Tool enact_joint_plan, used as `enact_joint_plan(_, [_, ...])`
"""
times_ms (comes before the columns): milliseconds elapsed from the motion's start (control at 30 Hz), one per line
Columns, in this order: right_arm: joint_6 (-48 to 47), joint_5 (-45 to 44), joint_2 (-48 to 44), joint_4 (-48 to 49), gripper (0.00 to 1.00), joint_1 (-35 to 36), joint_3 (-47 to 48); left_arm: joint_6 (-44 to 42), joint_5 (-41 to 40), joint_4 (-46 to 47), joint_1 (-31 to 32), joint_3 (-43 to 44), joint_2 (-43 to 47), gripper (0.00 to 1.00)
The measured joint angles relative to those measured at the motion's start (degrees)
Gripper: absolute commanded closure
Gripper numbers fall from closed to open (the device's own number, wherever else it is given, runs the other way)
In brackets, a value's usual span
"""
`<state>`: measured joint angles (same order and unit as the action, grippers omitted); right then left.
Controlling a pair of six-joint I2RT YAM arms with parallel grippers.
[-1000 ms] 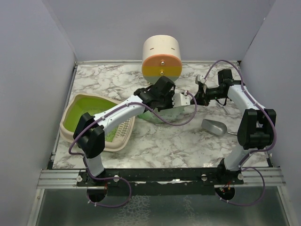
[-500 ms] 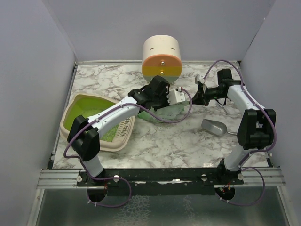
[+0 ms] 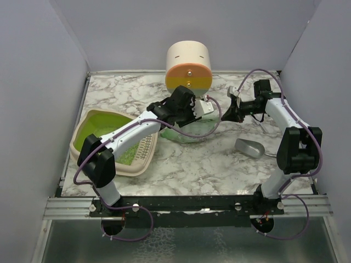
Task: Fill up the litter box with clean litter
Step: Close the cat litter bag at the center of the board.
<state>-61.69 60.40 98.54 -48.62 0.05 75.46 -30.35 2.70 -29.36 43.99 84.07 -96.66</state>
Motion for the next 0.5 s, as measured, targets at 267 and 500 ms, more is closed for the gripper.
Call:
enact_joint_plan(267, [0.9,-0.9,0.1,-2.5,0.67,-0.4,3.1,3.4,0.1,-0.7,-1.4,3.1,0.1,0.36])
enact_joint_plan(500, [2.1,-0.7,0.2,-4.8,0.6,-1.2,8.9,5.5,2.9,1.6,-1.4,4.9,1.7,0.35])
